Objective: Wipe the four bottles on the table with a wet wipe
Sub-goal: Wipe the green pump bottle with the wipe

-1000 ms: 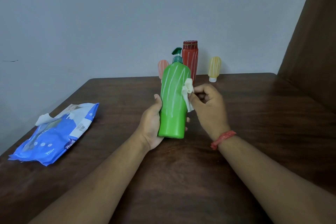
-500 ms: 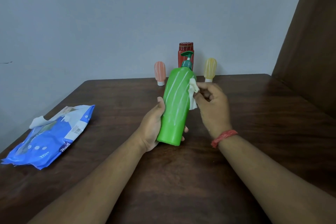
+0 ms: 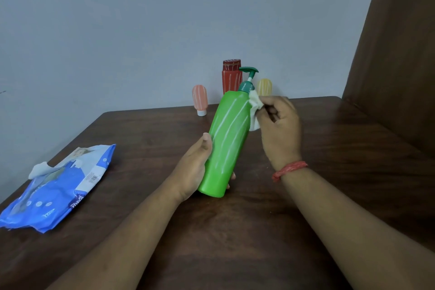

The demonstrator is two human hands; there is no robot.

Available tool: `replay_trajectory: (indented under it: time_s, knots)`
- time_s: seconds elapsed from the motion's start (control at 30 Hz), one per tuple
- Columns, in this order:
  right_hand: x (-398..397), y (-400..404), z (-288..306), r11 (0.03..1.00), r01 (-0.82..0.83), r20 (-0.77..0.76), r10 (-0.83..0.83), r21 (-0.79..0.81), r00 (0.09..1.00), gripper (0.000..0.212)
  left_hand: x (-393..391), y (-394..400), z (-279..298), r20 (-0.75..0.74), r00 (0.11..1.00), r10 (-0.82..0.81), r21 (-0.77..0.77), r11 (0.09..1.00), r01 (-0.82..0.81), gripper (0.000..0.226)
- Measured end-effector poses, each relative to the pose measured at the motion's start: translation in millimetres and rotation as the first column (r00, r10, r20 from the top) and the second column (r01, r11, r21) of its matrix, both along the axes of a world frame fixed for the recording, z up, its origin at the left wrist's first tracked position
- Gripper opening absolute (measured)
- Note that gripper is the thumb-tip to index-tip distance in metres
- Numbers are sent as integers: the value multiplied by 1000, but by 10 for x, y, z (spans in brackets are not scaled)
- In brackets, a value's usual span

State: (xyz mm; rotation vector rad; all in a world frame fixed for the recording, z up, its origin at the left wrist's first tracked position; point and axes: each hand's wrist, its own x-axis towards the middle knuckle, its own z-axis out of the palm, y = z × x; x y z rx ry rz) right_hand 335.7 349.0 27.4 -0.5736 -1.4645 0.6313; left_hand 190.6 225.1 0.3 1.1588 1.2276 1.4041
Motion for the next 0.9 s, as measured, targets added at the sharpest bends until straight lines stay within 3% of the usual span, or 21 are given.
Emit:
replay_trajectory:
  time_s: [0.1,0.27,0.5,0.67,0.83,0.9]
  knots:
    - [72,24,117,998,55,-38,-54,42,998,31,40,4,12,-49,999,-15,8,1000,15,59]
    - [218,9,302,951,175,19,-186,256,982,22,119,3,18,-123,992,-23,31,999,27,48]
    - [208,-77,291,902,111,184,-204,418,962,18,133,6,-4,-179,983,30,62,998,-19,64]
    - [211,-1,165,929,179,80,-216,323,973,21,130,26,-23,-140,989,51,42,998,-46,66]
    - [71,-15,-52,973,9,228,-62,230,972,19,54,9,14,-41,996,79,30,997,-78,60]
    - [59,45,-38,986,19,186,-50,164,981,20,33,5,12,-18,998,66,27,997,-66,63]
